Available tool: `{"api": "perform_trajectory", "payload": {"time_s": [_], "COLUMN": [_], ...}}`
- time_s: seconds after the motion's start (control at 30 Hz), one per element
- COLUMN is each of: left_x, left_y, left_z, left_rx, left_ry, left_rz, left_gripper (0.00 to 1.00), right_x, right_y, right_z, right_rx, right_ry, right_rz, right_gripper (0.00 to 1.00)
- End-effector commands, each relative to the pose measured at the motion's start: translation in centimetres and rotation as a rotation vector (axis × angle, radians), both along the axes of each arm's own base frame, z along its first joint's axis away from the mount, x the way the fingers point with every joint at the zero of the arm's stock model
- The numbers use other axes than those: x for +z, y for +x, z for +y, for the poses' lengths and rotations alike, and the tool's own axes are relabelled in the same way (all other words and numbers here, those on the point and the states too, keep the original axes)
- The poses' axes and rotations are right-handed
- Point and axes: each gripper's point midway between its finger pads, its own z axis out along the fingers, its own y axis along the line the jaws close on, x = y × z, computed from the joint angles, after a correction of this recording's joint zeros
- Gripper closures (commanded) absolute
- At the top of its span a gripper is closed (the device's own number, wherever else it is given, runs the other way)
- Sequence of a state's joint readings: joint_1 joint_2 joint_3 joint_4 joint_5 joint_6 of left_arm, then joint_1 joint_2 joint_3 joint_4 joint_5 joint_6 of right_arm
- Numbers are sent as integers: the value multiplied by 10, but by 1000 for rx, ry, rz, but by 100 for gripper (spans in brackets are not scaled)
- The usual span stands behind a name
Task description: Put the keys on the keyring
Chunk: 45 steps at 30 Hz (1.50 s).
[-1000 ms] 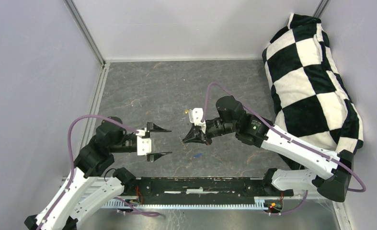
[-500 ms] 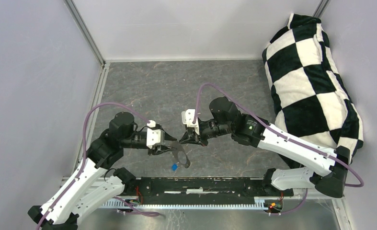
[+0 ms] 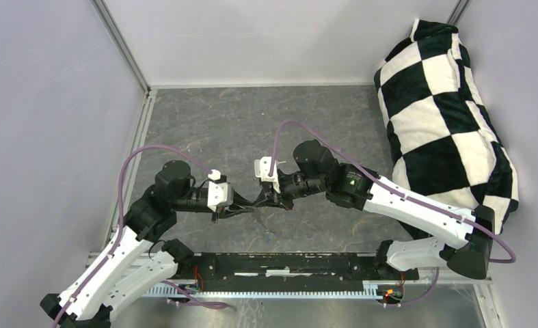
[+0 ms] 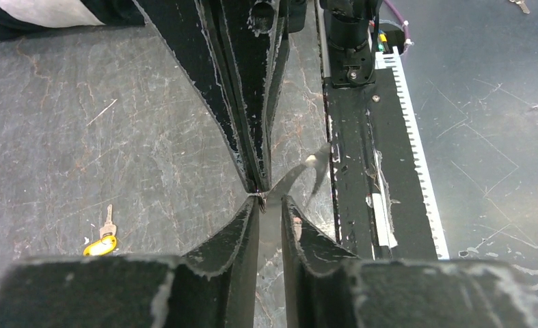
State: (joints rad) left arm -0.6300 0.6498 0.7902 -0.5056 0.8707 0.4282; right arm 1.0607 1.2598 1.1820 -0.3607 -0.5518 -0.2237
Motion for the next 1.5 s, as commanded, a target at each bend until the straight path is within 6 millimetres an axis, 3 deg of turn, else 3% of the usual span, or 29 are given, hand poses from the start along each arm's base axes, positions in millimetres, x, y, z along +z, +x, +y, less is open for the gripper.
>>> {"api": "perform_trajectory", "payload": {"time_s": [0.0,0.5,0.6,0.77,0.87,1.07,1.2,1.47], "left_x": [-4,-7,-8,-4,8,44,69,97], "left_y": [-4,2,2,-11,-21,-43,-53,-60], "left_z": [-2,-3,-3,-1,-1,-2,-4,-6], "left_rx": [-17,-5,-11,-89,-140,-261,-338,-392], "left_ry": [-2,18,22,6,-39,-152,-197,-252], "left_rz": [32,29,21,-32,-73,-160,-166,-197], "left_gripper": [78,92,98,98,98,98,98,98], "right_x": [39,42,47,72,82,81,83,89], "right_y": [3,-3,-2,0,3,-6,-15,-35], "right_z": [12,16,16,2,-10,-31,-40,-36], "right_rx": [-9,6,-6,-54,-96,-106,-81,28], "right_ry": [110,121,142,237,291,403,497,561], "right_rz": [-44,-36,-36,-98,-138,-192,-227,-210], "right_gripper": [100,99,84,55,47,41,41,47]}}
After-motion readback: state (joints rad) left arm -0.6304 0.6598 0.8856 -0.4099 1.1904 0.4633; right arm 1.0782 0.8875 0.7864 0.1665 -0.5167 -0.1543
